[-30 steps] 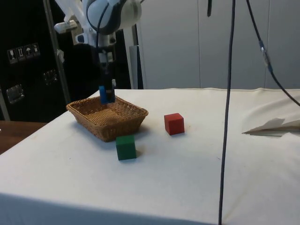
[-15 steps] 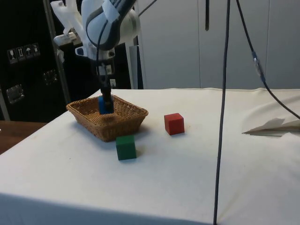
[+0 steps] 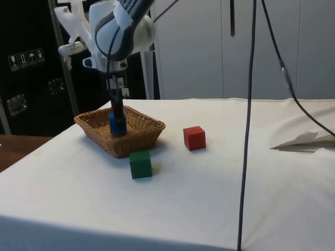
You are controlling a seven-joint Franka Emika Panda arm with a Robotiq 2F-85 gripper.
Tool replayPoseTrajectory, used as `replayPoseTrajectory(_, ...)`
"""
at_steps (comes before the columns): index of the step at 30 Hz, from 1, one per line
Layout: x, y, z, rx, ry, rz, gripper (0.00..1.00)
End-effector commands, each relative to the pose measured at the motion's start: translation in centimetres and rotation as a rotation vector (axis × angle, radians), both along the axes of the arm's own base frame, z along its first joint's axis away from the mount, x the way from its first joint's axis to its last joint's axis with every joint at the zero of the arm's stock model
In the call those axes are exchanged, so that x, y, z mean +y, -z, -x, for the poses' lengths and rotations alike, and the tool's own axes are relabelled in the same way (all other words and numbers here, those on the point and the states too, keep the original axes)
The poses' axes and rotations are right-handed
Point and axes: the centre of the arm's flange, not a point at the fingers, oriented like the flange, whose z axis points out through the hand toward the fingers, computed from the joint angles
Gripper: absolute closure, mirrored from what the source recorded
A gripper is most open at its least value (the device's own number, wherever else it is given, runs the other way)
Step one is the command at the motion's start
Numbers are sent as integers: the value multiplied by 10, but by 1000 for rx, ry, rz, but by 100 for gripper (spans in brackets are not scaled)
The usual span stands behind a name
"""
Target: Pick up the blue cube and place it into the basket.
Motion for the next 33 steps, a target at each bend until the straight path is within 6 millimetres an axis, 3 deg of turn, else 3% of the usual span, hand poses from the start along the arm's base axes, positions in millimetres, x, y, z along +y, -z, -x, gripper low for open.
replayPoseTrajectory(1,1,2,-1,-4,4,2,99)
replayPoseTrajectory(4,3,4,-1,-4,6,1,99)
replayPoseTrajectory(7,3,5,-1,-3,7,0,91)
replayPoseTrajectory(9,3,5,-1,-4,7,0,74)
replayPoseTrajectory(11,4,6,-2,-4,8,0,40)
replayPoseTrajectory(15,3,4,-1,2,6,-2,3)
replayPoseTrajectory(33,4,5,-1,2,6,-2,0)
